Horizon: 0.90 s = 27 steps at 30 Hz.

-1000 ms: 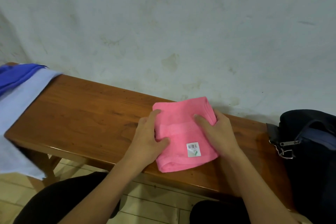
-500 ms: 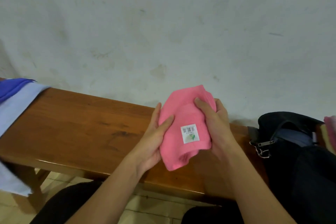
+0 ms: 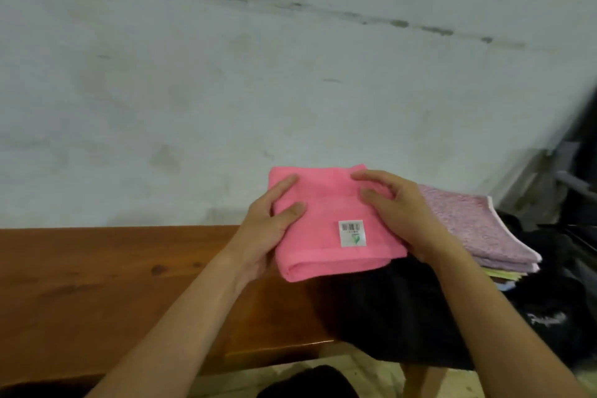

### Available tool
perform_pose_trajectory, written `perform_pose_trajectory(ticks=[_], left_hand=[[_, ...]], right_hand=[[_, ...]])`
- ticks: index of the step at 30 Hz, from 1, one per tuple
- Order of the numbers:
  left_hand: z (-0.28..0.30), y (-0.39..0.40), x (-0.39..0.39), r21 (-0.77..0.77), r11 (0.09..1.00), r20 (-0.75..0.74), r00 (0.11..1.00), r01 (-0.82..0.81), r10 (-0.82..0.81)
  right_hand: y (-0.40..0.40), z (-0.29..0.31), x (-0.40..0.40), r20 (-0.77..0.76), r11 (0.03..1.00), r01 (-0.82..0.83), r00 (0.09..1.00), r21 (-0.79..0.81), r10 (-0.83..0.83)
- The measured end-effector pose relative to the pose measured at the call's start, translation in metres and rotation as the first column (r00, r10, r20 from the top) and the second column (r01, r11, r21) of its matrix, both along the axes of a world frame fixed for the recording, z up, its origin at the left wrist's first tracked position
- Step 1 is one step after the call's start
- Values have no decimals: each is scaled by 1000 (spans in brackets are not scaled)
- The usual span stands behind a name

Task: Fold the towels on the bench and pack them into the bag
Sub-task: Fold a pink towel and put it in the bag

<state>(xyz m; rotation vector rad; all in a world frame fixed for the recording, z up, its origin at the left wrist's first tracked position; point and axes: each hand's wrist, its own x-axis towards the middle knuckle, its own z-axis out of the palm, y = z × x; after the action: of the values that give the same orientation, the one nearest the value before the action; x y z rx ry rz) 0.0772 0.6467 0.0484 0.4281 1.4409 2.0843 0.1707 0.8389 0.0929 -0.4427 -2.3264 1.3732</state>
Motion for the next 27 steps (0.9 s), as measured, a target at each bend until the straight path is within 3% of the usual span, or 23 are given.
perform_pose_trajectory(ticks=[5,9,13,16,18,20,23,27], left_hand=[[11,86,13,-99,991,-143,984,93,-107],[23,145,17,-99,983,-167,971,157,-172],[34,208,18,-98,975,-234,947,200,-218],[36,248,18,-120,965,-239,937,232,-255],[28,266,18,-230,938,-242,919,258,-312],[13,276,18,-428,877,-304,879,220,-368],[-11,278,20,-720,693,-445,736,44,-510],[-12,276,13,-779,621,-513,660,-88,-549]], right_hand=[[76,8,39,75,988,100,991,118,-109],[122,16,57,108,975,184,974,126,-198],[169,29,73,85,959,267,958,93,-275],[201,29,81,43,937,314,945,155,-324],[217,19,83,100,908,317,930,274,-355],[227,2,82,287,868,219,883,446,-371],[234,-22,79,494,820,82,763,567,-418],[237,-7,71,610,817,20,654,576,-446]])
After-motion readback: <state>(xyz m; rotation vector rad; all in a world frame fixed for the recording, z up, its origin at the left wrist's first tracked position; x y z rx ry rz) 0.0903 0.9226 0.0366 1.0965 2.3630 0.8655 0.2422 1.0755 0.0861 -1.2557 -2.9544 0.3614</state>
